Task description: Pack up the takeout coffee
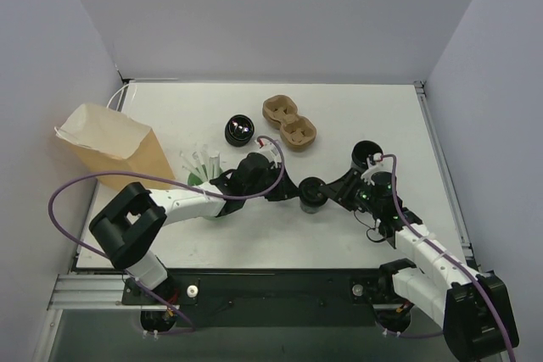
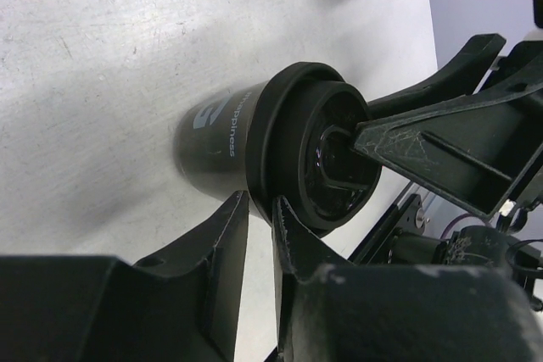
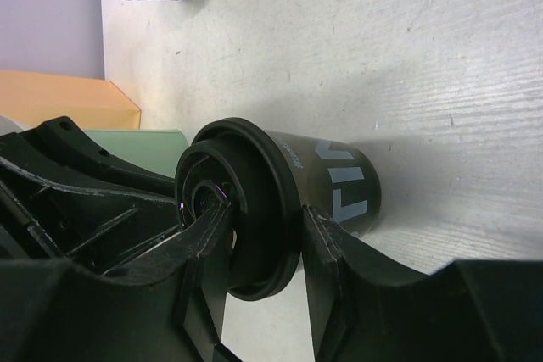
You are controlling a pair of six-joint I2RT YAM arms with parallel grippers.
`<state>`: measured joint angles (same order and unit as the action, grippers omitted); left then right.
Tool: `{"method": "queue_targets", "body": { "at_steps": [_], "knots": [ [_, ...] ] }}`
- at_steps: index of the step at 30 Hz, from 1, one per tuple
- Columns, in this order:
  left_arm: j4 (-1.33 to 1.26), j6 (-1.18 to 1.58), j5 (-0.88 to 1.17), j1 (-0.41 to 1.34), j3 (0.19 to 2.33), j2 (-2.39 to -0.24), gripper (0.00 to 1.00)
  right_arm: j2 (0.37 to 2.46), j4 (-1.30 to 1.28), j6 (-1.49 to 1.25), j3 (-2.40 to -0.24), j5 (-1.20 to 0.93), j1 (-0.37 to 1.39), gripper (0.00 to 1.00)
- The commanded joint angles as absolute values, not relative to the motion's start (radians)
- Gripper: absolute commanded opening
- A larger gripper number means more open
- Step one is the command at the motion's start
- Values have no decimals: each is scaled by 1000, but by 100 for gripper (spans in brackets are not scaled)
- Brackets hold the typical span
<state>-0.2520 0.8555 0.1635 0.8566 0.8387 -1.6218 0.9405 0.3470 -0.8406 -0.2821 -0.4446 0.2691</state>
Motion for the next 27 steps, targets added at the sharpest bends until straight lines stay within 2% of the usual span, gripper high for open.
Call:
{"method": "queue_targets", "body": {
  "at_steps": [1,6,10,13,14,17,23,27],
  "knots": [
    [-11,854,8,870,755,-1742,26,1043,187,-799,-181,-377,270,32],
    [79,868,-40,893,781,-1813,24,1118,209,-788,-199,-390,267,32],
    [178,836,-49,910,866,-1754,25,1089,161,-744,-230,-383,267,32],
    [198,793,0,904,941,-1639,32,1071,69,-671,-297,-380,262,32],
    [201,767,76,891,963,-1597,34,1071,30,-652,-314,-383,261,32],
    [241,717,170,849,1064,-1566,41,1101,-38,-597,-383,-405,256,33],
    [313,599,222,772,1169,-1600,45,1215,-81,-505,-474,-501,241,32],
    [250,569,291,746,1155,-1612,46,1259,-121,-402,-526,-552,252,33]
  ]
}}
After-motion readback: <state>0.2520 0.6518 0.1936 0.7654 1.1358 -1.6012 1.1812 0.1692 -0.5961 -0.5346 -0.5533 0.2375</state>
